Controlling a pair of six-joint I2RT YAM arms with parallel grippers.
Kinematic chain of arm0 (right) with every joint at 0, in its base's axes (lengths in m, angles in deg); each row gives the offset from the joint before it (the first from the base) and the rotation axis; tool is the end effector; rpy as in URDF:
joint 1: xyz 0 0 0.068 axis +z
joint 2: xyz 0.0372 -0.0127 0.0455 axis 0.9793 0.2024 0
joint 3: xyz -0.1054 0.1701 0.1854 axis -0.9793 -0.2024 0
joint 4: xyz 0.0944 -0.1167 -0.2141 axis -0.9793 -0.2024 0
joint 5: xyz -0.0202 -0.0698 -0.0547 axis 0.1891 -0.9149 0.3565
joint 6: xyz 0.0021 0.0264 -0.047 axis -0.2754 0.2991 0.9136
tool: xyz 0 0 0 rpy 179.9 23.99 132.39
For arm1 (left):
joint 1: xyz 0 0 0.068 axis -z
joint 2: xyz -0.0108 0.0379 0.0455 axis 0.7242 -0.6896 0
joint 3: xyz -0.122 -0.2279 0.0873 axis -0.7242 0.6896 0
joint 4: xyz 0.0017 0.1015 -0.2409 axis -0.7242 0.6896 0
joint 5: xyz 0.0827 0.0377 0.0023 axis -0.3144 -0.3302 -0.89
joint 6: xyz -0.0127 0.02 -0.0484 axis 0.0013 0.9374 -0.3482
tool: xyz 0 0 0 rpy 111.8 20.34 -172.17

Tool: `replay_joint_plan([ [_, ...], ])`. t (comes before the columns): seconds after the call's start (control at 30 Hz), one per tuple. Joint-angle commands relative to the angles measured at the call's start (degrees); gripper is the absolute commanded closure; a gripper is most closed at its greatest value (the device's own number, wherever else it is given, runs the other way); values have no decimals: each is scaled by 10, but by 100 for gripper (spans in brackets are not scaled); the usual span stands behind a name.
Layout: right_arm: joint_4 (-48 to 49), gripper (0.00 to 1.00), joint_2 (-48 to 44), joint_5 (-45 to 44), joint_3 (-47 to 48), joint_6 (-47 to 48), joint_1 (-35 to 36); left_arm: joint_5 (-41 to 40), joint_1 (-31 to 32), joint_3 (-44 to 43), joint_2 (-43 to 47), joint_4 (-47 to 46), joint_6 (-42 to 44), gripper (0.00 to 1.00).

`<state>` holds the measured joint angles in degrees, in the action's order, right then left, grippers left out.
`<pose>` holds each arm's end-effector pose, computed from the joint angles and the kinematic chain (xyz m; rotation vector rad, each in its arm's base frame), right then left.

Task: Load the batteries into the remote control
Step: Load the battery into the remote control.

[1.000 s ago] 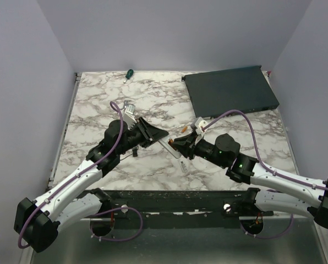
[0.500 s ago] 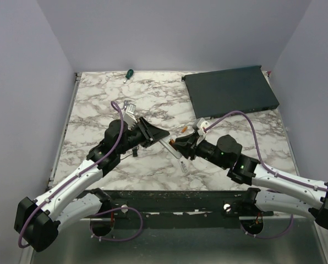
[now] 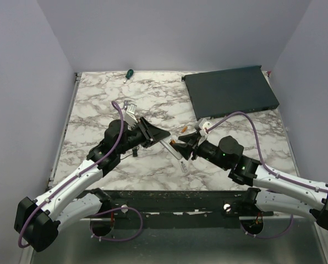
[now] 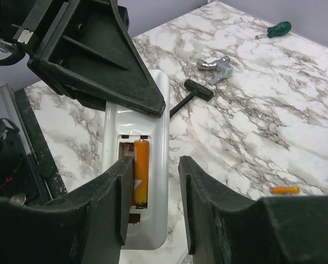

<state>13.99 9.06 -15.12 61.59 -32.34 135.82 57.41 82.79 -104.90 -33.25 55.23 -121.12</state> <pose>0.1221 0.1880 0.2969 -0.7170 1.5118 0.7771 0.1691 -0.1376 0.2981 -0.3662 2.0245 -1.5474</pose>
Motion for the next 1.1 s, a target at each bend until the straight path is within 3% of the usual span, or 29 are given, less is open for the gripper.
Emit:
replay_joint_plan([
  [0.0, 18, 54, -13, -23, -8, 7, 2, 19, -2, 0, -2, -20, -4, 100],
  [1.07, 47, 52, -3, 6, -11, -2, 3, 25, -4, 6, -7, -25, -4, 100],
])
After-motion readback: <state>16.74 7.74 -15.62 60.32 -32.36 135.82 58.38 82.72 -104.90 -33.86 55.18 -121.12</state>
